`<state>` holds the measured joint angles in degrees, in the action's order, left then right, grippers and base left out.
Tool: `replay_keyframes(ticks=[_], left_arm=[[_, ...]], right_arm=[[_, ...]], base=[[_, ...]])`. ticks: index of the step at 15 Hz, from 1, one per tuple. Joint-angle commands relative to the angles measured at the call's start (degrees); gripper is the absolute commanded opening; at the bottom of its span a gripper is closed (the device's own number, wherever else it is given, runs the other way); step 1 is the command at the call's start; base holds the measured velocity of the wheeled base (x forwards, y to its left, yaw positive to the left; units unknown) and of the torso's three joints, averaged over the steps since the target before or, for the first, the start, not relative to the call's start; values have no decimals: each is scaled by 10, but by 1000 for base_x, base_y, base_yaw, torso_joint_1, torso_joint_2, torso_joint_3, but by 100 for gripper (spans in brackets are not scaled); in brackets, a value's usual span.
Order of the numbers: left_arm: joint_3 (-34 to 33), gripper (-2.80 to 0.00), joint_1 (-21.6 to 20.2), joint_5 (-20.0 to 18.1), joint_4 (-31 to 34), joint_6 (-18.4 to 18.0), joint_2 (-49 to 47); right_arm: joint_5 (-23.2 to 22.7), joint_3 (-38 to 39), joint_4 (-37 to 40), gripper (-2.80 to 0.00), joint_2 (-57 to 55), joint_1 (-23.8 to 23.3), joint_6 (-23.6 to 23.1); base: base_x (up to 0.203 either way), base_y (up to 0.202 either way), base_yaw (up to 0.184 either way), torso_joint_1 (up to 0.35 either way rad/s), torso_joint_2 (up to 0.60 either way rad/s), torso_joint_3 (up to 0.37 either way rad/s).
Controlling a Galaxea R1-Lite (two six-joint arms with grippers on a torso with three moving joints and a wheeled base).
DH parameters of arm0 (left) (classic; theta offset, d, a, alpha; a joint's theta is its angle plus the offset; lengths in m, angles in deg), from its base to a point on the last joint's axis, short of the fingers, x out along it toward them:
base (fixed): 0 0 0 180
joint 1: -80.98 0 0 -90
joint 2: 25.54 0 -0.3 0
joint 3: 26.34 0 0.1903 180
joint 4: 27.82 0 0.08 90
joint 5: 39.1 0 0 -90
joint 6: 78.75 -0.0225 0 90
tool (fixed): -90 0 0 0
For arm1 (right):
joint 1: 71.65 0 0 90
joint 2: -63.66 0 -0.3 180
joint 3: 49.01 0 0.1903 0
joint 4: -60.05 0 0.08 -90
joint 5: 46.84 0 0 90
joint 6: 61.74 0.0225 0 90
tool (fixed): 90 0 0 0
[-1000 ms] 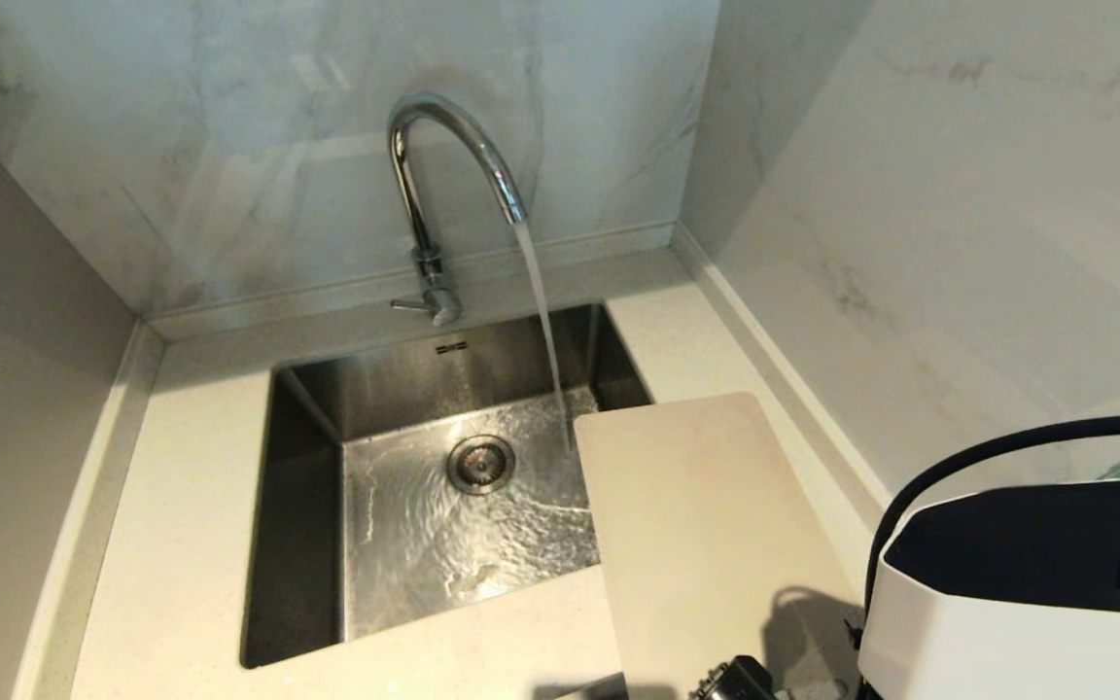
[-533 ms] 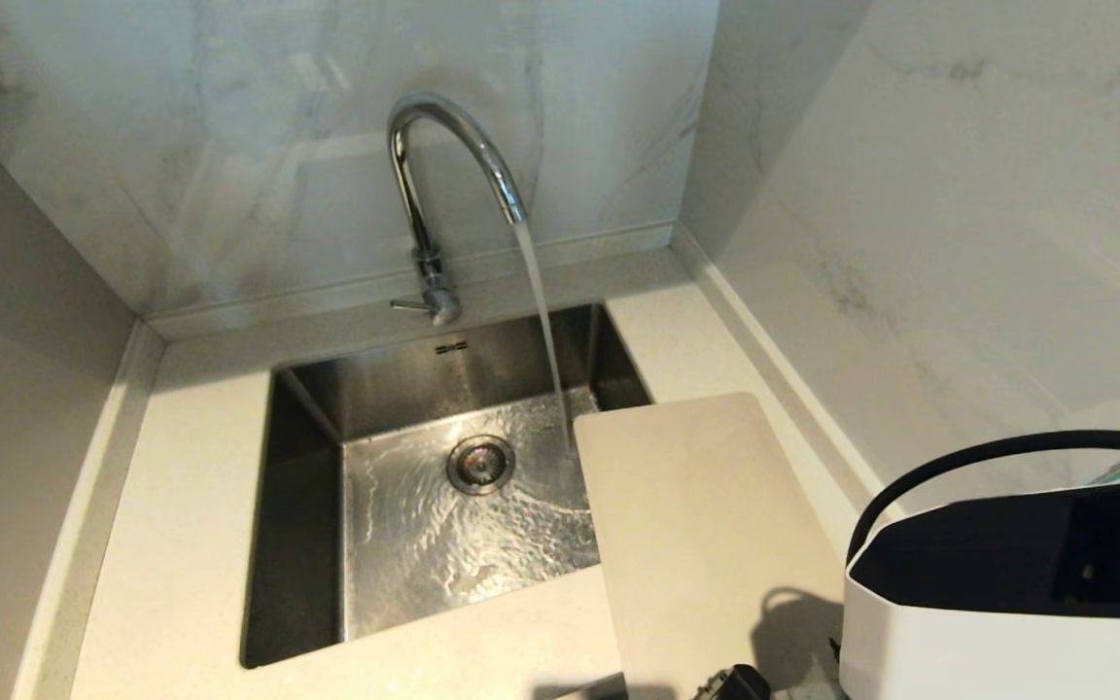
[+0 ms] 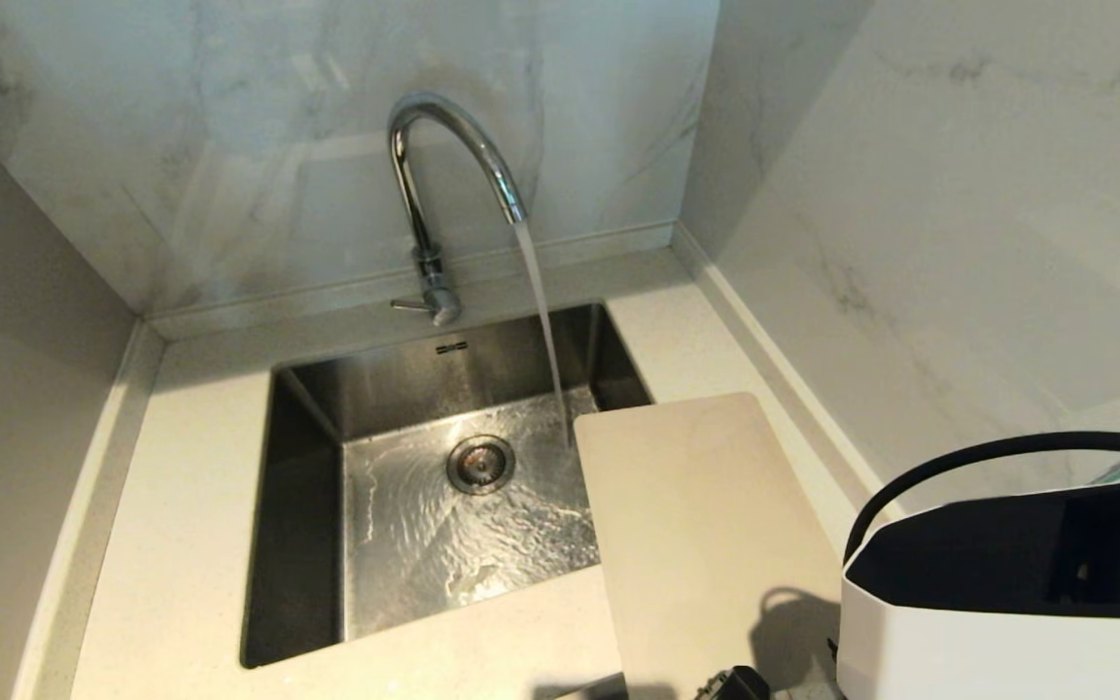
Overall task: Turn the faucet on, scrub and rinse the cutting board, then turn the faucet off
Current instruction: Pick up the cutting board
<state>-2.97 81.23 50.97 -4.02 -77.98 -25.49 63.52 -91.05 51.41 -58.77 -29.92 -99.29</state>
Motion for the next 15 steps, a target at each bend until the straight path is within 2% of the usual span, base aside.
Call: replay_keyframes(ticks=[1,6,10,15], left_arm=[[0,-280,0,0,0,0,0],[0,-280,0,0,-1,0,0],[0,-280,0,0,-1,0,0],[0,-280,0,0,-2,0,0]], right_arm=[[1,4,-2,0,-1,0,-2],[1,16,-29,0,-2,2,-13],[8,50,-87,0,-8,4,-28],[18,58,-89,0,12,15,-28]], base=[[0,0,0,0,0,0],[0,0,0,0,0,0],[0,0,0,0,0,0],[0,0,0,0,0,0]])
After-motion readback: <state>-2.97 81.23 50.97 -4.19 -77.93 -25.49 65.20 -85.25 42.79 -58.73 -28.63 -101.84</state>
